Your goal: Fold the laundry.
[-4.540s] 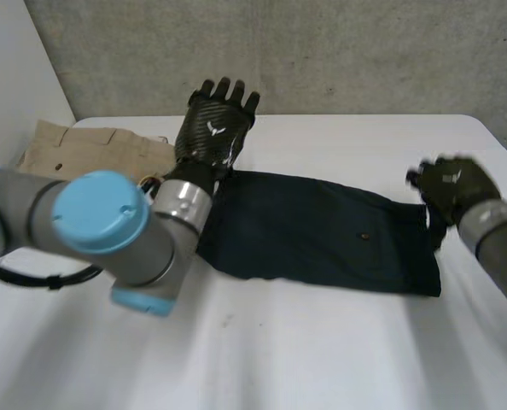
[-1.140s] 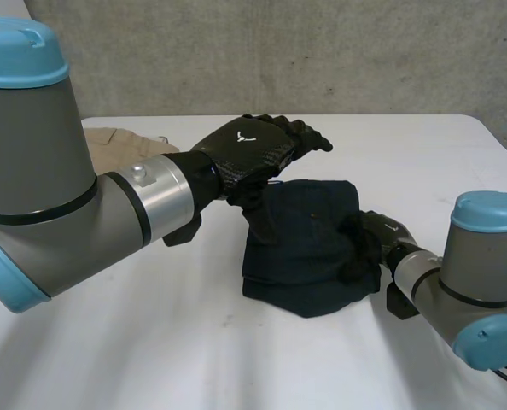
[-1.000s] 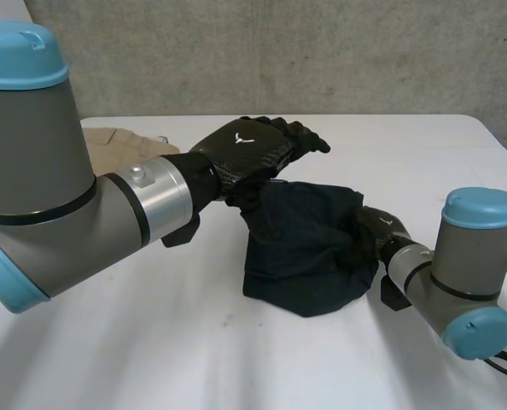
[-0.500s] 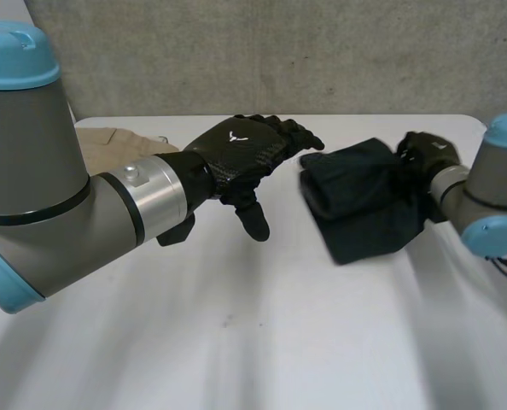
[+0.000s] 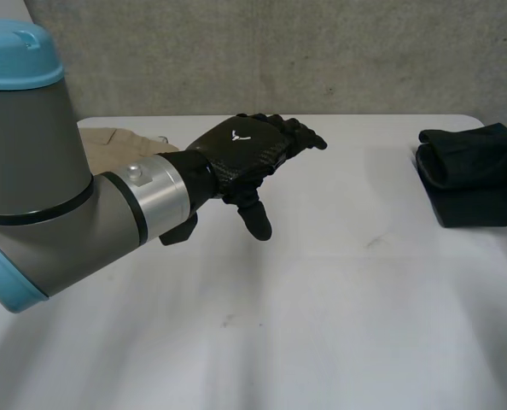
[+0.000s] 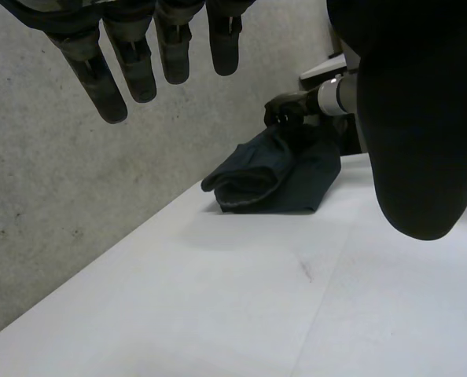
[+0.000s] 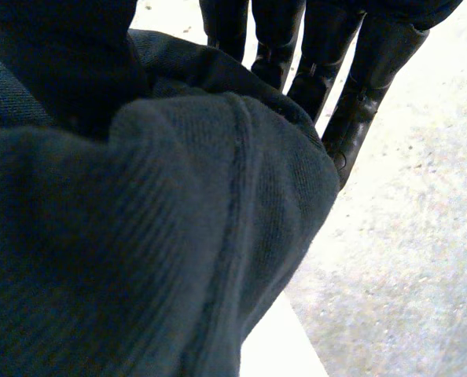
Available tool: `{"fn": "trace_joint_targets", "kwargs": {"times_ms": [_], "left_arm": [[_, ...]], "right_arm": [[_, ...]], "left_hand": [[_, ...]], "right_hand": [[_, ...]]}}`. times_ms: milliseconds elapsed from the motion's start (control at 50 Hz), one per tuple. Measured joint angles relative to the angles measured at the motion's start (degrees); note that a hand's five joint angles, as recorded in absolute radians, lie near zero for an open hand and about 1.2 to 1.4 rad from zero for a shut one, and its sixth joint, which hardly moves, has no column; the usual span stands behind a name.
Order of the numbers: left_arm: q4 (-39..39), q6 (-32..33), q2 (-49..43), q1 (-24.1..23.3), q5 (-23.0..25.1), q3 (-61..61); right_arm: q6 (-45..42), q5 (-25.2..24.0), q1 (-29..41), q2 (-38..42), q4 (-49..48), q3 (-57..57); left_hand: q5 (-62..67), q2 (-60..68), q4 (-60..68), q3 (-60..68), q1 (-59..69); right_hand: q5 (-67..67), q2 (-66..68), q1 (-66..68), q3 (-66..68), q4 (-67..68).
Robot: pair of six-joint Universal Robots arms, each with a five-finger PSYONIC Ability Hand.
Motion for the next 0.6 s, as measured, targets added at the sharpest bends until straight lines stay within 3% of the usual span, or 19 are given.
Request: {"fn": "trace_joint_targets", "kwargs": {"times_ms": [100,160,200,220,240,260,460,600], "left_arm": [[0.0,-0.03,-0.12,-0.07,-0.03,0.07],[0.0,-0.2,-0.13,-0.14,-0.05,0.08],[0.0,-0.47,-0.14,-0.23,-0.06,0.09],[-0.01,-0.7,-0.14,-0.29,-0.06,0.09],[0.0,-0.77,-0.14,-0.3,-0.06,0.09],[-0.01,-1.07,-0.14,-0.36,-0.05,0.09],[-0.06,-1.99,0.44,-0.6,-0.1,-0.68],[-0.15,-1.94,2.74,-0.41,-0.16,-2.38]], "right_arm": [[-1.73,-0.85,-1.61,-0.17,-1.18,0.0],[-3.53,-0.67,-2.21,-0.19,-1.45,0.07],[-4.37,-0.4,-2.52,-0.18,-1.49,0.12],[-5.13,-0.09,-2.83,-0.16,-1.45,0.2],[-5.38,0.01,-2.94,-0.15,-1.37,0.23],[-5.93,0.18,-3.16,-0.16,-0.97,0.33],[-12.06,0.33,-3.1,-2.39,10.42,1.4],[-24.68,4.64,-2.74,-9.4,19.56,7.21]], "left_hand": [[0.0,0.0,0.0,0.0,0.0],[0.0,0.0,0.0,0.0,0.0],[0.0,0.0,0.0,0.0,0.0],[0.0,0.0,0.0,0.0,0.0],[0.0,0.0,0.0,0.0,0.0],[0.0,0.0,0.0,0.0,0.0],[0.0,0.0,0.0,0.0,0.0],[0.0,0.0,0.0,0.0,0.0]], "right_hand": [[0.0,0.0,0.0,0.0,0.0],[-1.97,-9.58,-6.15,-7.38,-9.05],[-10.67,-18.92,-16.19,-17.48,-19.15],[-28.93,-39.0,-33.89,-37.15,-37.44],[-28.93,-39.0,-33.89,-37.15,-37.44],[-40.22,-51.36,-42.83,-49.26,-50.87],[-42.85,-54.99,-44.65,-53.83,-54.66],[-42.93,-54.99,-44.65,-53.83,-54.66]]}}
